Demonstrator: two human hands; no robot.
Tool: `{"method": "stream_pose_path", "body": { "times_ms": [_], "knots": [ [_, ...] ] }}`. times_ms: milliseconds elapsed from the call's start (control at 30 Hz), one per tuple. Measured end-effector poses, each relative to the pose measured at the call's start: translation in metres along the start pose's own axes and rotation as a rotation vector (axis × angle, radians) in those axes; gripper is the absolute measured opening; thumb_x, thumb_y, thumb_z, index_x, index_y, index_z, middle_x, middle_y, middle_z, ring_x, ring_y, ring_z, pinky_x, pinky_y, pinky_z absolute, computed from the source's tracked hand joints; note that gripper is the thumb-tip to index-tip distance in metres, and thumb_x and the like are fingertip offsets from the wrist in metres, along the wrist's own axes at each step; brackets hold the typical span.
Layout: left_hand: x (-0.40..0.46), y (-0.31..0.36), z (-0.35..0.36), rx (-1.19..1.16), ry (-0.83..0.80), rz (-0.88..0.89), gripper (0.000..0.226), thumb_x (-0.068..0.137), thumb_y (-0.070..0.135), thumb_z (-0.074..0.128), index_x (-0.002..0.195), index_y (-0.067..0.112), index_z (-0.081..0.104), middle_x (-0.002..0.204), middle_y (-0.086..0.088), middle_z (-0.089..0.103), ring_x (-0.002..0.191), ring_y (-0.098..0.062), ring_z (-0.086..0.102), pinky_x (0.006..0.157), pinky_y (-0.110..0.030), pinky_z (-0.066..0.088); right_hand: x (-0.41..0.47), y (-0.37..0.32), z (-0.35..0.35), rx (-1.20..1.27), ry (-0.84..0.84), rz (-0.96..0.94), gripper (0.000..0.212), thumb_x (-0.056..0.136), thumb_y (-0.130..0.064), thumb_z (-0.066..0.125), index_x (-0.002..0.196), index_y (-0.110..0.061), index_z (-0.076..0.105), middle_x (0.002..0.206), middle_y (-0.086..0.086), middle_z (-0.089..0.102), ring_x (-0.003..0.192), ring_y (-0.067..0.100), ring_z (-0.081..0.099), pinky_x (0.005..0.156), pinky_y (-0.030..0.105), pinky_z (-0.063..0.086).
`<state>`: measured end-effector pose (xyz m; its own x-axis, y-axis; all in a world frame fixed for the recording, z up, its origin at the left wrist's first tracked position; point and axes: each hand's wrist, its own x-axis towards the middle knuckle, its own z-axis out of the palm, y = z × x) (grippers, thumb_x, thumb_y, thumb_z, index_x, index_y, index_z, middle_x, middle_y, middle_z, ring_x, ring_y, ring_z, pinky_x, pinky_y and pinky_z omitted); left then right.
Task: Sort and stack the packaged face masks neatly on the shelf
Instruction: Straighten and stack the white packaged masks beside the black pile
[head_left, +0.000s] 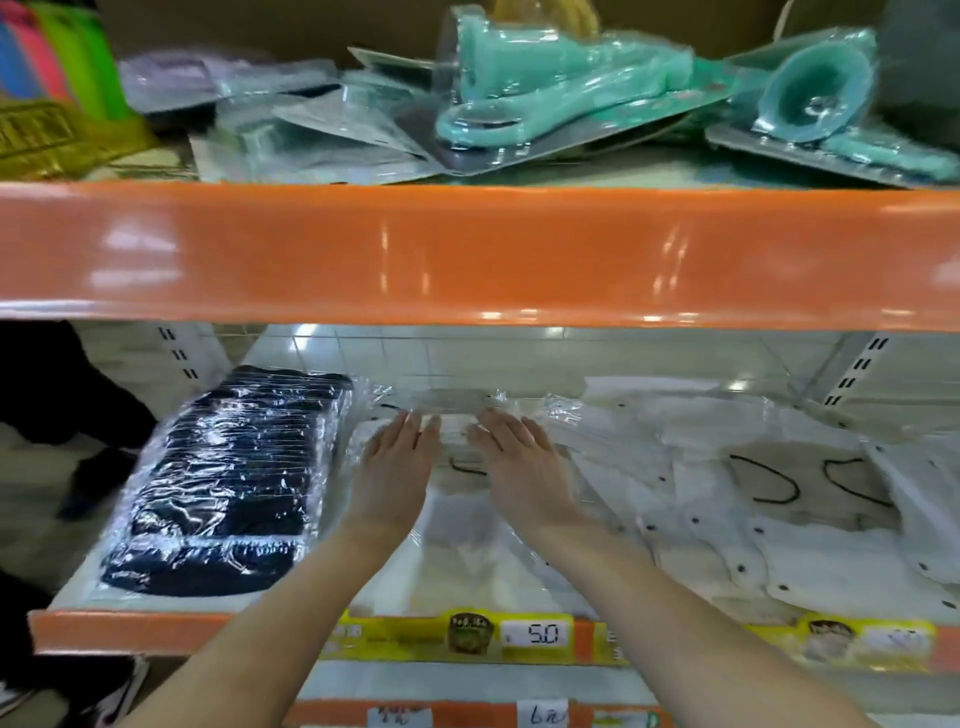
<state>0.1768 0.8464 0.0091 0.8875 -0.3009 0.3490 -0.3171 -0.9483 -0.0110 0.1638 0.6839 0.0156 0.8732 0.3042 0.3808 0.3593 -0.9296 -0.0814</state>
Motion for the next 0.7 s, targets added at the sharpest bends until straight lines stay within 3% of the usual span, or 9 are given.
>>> {"method": "stream_pose_path", "body": {
  "times_ms": [67, 100, 167, 267, 433, 567, 700],
  "knots": [
    [0.001, -0.006, 0.007, -0.051, -0.105, -0.032, 0.064, 0.077, -0.014, 0.037, 0.139, 0.001, 0.042, 0.146, -0.022, 0.038, 0.137, -0.036, 0.035, 0.110, -0.045, 0.031, 0.005, -0.008, 0.009, 0.006, -0.051, 0.049, 0.036, 0.068, -0.005, 0.058, 0.101, -0.012, 0.071, 0.112, 0.006, 0.067, 0.106, 0.024, 0.064, 0.091, 0.038, 0.049],
    [0.001, -0.007, 0.010, -0.064, -0.192, -0.038, 0.065, 0.084, -0.011, 0.038, 0.146, 0.004, 0.029, 0.154, -0.018, 0.024, 0.144, -0.032, 0.020, 0.116, -0.040, 0.019, 0.006, -0.012, 0.015, 0.017, -0.075, 0.073, 0.039, 0.071, -0.004, 0.056, 0.108, -0.011, 0.069, 0.116, 0.006, 0.065, 0.110, 0.025, 0.062, 0.095, 0.037, 0.046],
    [0.001, -0.010, 0.017, -0.053, -0.319, -0.039, 0.065, 0.091, -0.002, 0.037, 0.150, 0.011, 0.015, 0.159, -0.010, 0.010, 0.147, -0.027, 0.006, 0.118, -0.035, 0.008, 0.005, -0.018, 0.024, 0.010, -0.197, 0.091, 0.049, 0.083, 0.000, 0.052, 0.130, -0.012, 0.054, 0.135, 0.004, 0.052, 0.126, 0.025, 0.048, 0.106, 0.035, 0.032],
    [-0.001, -0.013, 0.025, -0.039, -0.380, -0.041, 0.070, 0.090, 0.008, 0.050, 0.150, 0.016, 0.014, 0.158, -0.004, 0.011, 0.147, -0.025, 0.005, 0.118, -0.035, 0.009, -0.002, -0.023, 0.035, 0.005, -0.253, 0.146, 0.055, 0.091, -0.005, 0.045, 0.144, -0.016, 0.034, 0.147, 0.000, 0.036, 0.134, 0.022, 0.034, 0.110, 0.031, 0.019],
    [-0.011, -0.007, 0.026, 0.086, -0.398, -0.061, 0.073, 0.091, 0.020, 0.055, 0.149, 0.012, 0.012, 0.157, -0.009, 0.011, 0.145, -0.028, 0.008, 0.116, -0.044, 0.011, -0.005, -0.038, 0.043, 0.032, -0.249, 0.277, 0.053, 0.096, -0.008, 0.037, 0.147, -0.016, 0.026, 0.153, 0.000, 0.025, 0.140, 0.020, 0.024, 0.112, 0.032, 0.017],
    [-0.014, 0.000, 0.030, -0.013, -0.364, -0.117, 0.053, 0.099, 0.024, 0.033, 0.149, 0.014, 0.015, 0.159, -0.009, 0.009, 0.146, -0.025, 0.010, 0.115, -0.041, 0.014, -0.002, -0.049, 0.047, 0.003, -0.236, 0.355, 0.047, 0.099, -0.012, 0.031, 0.146, -0.012, 0.025, 0.153, 0.003, 0.025, 0.140, 0.022, 0.023, 0.112, 0.036, 0.019],
    [-0.017, -0.002, 0.032, -0.035, -0.396, -0.129, 0.063, 0.094, 0.042, 0.008, 0.151, 0.014, 0.015, 0.159, -0.011, 0.009, 0.146, -0.027, 0.010, 0.116, -0.041, 0.013, -0.001, -0.050, 0.050, 0.024, -0.248, 0.357, 0.049, 0.101, -0.021, 0.032, 0.148, -0.014, 0.022, 0.155, 0.002, 0.022, 0.142, 0.022, 0.019, 0.114, 0.036, 0.016]
  ]
}}
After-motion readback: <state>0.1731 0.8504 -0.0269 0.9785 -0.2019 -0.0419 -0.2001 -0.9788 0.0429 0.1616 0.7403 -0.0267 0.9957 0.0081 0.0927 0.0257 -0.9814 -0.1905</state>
